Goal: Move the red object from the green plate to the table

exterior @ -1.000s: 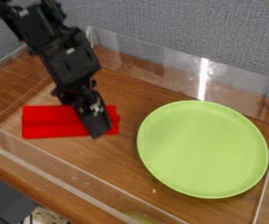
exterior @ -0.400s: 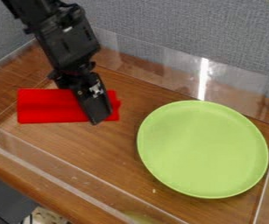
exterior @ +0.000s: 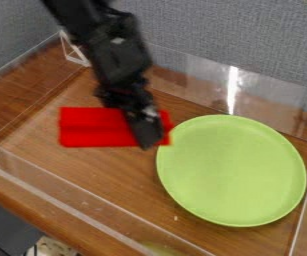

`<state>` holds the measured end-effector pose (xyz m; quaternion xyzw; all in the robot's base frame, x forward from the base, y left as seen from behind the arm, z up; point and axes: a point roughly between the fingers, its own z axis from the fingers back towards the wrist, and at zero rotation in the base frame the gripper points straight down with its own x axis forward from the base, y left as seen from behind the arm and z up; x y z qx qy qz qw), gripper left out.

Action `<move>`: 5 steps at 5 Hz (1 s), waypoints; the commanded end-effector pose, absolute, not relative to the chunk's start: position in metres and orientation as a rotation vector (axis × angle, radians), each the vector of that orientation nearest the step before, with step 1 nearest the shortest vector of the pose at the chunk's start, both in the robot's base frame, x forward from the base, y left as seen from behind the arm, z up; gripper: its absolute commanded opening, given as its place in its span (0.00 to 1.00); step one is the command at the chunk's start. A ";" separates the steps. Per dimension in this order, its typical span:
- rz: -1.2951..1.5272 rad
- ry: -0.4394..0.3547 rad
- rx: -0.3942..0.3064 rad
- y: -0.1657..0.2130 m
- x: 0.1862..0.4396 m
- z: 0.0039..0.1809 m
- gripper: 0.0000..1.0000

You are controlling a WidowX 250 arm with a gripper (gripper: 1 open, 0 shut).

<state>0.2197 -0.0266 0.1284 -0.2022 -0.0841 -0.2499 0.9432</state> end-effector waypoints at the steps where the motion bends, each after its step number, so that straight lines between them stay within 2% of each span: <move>1: -0.539 -0.192 -0.425 -0.067 0.224 0.135 0.00; 2: -0.528 -0.199 -0.436 -0.101 0.226 0.135 0.00; 4: -0.488 -0.185 -0.432 -0.116 0.210 0.130 0.00; 5: -0.436 -0.169 -0.404 -0.105 0.208 0.141 0.00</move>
